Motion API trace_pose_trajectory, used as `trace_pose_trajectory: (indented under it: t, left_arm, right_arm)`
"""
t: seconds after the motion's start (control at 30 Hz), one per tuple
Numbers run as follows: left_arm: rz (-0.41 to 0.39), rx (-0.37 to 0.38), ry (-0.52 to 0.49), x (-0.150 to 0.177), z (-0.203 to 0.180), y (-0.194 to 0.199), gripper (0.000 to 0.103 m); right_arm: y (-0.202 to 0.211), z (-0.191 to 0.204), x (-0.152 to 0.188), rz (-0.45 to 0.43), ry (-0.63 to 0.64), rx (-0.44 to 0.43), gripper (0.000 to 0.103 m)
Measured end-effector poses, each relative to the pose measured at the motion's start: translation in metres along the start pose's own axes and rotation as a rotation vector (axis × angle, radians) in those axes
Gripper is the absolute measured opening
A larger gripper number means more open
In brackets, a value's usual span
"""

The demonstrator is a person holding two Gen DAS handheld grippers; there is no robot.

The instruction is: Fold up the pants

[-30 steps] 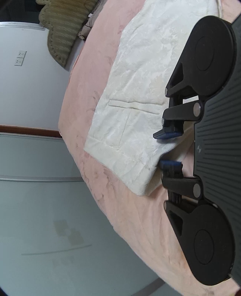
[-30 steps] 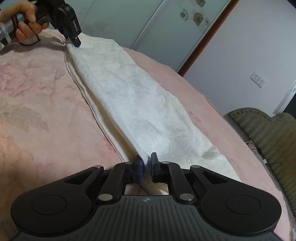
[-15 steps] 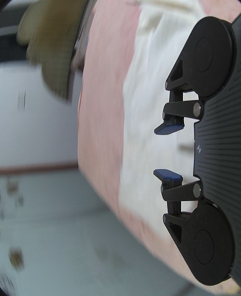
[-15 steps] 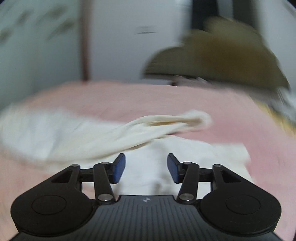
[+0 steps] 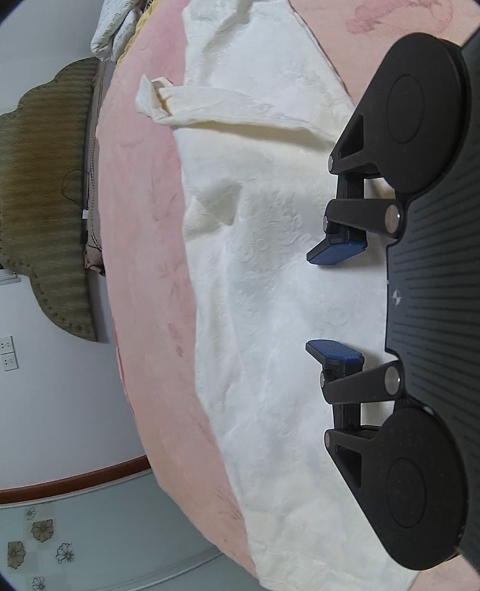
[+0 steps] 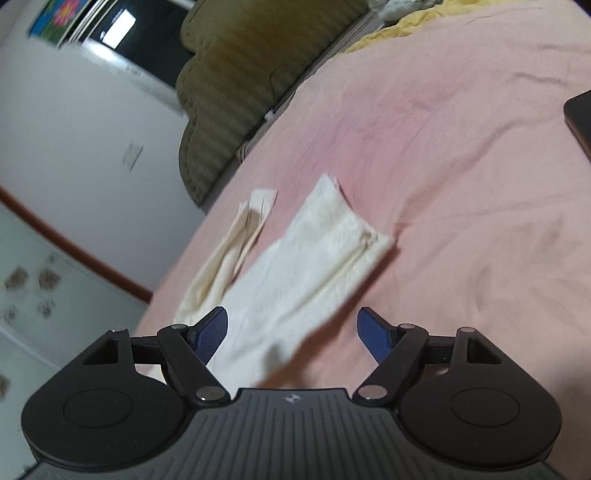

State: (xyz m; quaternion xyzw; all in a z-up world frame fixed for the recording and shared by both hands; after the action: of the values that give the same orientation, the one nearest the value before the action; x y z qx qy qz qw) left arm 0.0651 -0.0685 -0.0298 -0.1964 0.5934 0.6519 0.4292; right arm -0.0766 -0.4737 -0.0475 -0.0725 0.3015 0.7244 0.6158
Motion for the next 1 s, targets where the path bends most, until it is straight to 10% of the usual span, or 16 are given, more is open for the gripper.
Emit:
trace_pose_trajectory:
  t: [0.2,0.43,0.63,0.87,1.0]
  left_arm:
    - [-0.065,-0.055,-0.054,0.009,-0.009,0.001,0.055]
    - [-0.074,-0.058,-0.066,0.008,-0.014,0.003,0.055]
    - [-0.079,-0.061,-0.090,0.008,-0.014,0.004,0.056]
    - [-0.047,-0.042,-0.058,0.002,-0.013,0.006,0.056]
    - [-0.064,-0.038,-0.083,0.000,-0.022,0.010,0.057]
  right_arm:
    - [-0.014,-0.020,-0.014,-0.112,-0.068,0.065,0.010]
    - [0.017,0.029,-0.020,-0.210,0.216,0.070,0.009]
    - [-0.003,0.000,-0.013,-0.042,0.186,0.241,0.012]
    - [0.024,0.038,-0.027,-0.292,0.340,0.365,0.029]
    - [-0.023,0.068,-0.020,0.012,0.459,0.114,0.041]
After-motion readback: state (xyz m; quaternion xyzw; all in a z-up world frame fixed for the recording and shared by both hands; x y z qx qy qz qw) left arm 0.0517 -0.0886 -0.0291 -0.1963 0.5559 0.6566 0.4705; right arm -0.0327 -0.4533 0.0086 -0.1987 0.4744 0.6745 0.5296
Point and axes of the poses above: each gripper's, at about its wrist camera, not at the fingertips, and y roughly against the way its jaws point, z to its left, x to its underside, the point moved 2 cm from there along -y, roughly the way its jaws point, and after that the axes turned 5 degrees about -x, right-handed, at the moved point
